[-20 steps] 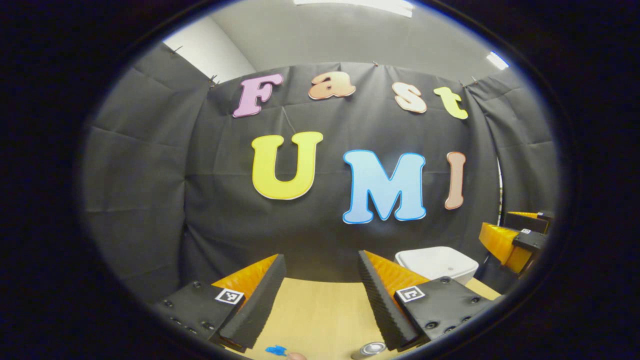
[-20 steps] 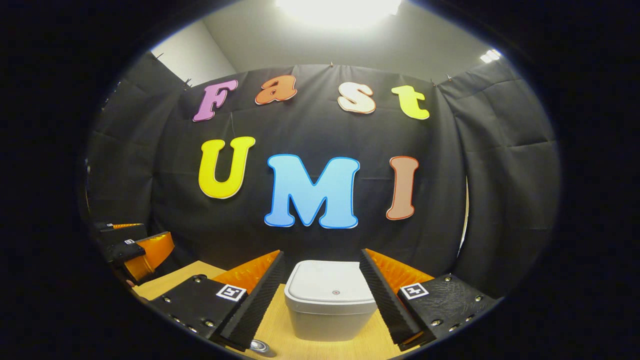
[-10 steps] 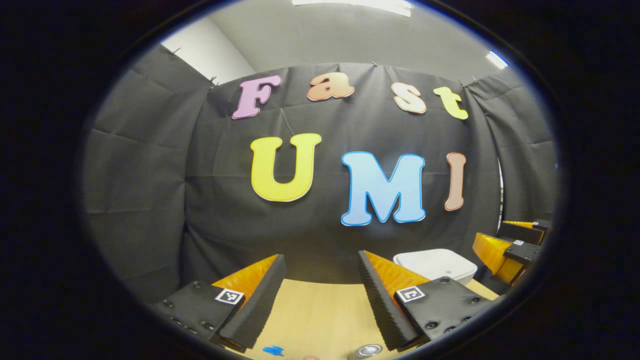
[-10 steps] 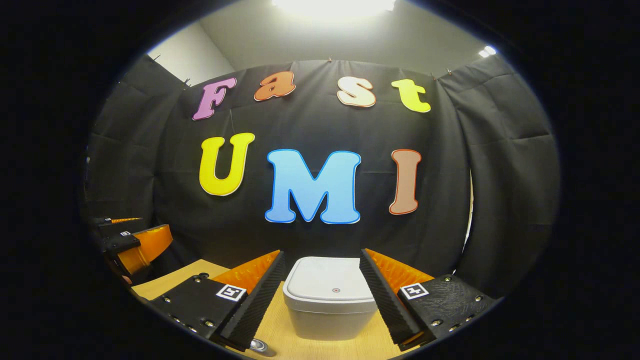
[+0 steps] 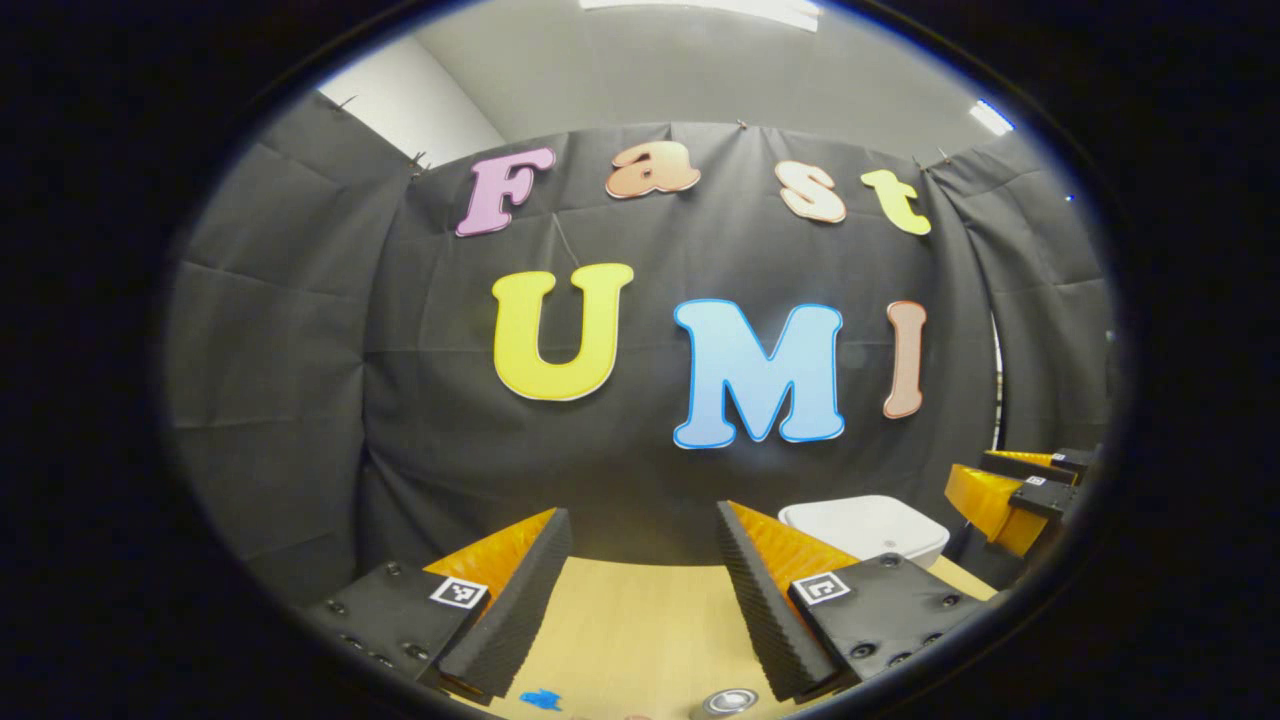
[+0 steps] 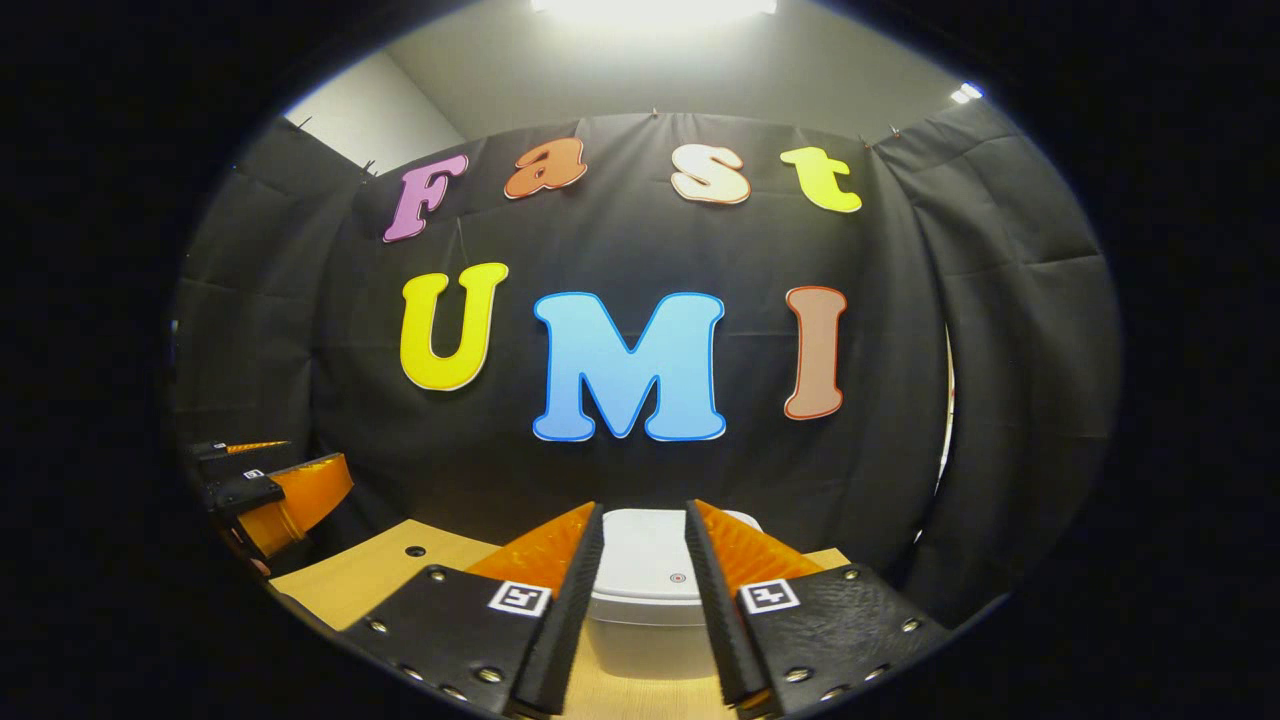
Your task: Press the lid of the desktop garbage bin to open it, pick up the crumpled paper on the desktop and throw it into the bin, then pick up the pop can on the desktop and drop it into the bin, and finally close the garbage bin lid.
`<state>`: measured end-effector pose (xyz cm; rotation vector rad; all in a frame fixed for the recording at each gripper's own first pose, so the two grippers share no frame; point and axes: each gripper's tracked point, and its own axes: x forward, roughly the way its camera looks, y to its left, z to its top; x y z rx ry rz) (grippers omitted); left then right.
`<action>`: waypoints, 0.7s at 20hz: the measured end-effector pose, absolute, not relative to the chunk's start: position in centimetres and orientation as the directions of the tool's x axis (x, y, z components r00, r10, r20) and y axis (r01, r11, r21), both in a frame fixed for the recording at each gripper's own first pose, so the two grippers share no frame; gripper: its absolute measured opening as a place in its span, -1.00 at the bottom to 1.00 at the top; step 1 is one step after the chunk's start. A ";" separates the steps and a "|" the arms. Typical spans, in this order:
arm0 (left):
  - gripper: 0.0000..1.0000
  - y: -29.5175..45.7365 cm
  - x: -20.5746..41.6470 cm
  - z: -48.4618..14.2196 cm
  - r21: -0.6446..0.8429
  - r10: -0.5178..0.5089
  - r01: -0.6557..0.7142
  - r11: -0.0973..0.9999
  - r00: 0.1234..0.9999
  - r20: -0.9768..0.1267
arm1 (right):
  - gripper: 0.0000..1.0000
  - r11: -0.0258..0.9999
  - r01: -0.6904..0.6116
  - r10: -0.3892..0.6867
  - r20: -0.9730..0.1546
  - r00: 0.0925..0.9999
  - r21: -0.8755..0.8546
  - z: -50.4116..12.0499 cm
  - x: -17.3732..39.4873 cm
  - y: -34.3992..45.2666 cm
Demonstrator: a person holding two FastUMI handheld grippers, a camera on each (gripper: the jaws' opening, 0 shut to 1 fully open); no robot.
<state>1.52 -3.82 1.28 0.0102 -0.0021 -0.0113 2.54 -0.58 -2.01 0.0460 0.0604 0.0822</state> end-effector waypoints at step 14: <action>0.90 -3.9 3.1 0.4 0.020 -0.021 0.022 1.000 1.000 -0.020 | -1.00 0.997 -0.053 0.058 -0.115 0.992 0.050 -4.9 5.5 -1.2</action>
